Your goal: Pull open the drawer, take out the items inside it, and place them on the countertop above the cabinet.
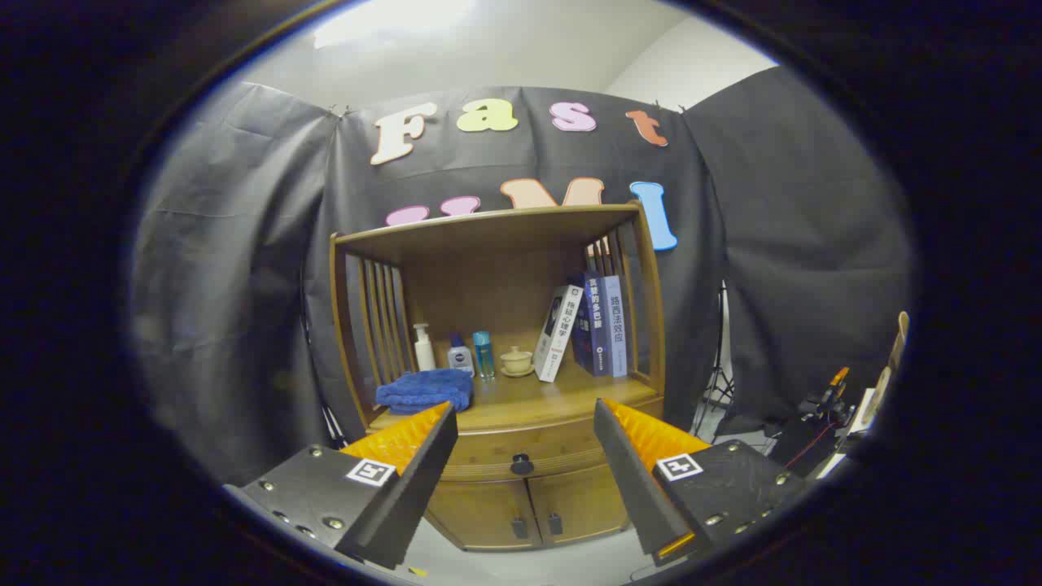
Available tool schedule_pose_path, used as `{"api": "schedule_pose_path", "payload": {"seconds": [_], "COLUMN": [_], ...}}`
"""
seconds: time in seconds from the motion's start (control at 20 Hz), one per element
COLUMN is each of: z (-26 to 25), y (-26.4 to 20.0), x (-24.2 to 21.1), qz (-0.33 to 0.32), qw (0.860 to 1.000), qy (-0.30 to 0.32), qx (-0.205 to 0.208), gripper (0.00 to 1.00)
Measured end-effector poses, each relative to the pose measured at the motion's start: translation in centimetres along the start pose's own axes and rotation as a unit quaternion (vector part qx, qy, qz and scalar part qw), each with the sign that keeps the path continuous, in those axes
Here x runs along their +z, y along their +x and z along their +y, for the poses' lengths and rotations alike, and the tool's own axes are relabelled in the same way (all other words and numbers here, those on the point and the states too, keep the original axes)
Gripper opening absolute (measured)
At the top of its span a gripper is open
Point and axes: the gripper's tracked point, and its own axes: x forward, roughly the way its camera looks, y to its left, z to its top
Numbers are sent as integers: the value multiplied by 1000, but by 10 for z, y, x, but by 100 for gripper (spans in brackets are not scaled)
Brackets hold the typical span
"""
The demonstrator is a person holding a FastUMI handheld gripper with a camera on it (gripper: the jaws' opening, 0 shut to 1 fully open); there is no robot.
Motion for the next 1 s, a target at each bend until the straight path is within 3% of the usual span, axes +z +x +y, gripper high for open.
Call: {"api": "schedule_pose_path", "payload": {"seconds": [0.3,0.5,1.0], "z": [0,-14,-27], "y": [4,7,18], "x": [-17,-29,-41], "qz": [6,18,2], "qw": [1000,999,998], "qy": [-24,-43,-55], "qx": [11,-7,-8], "gripper": [100,100,100]}}
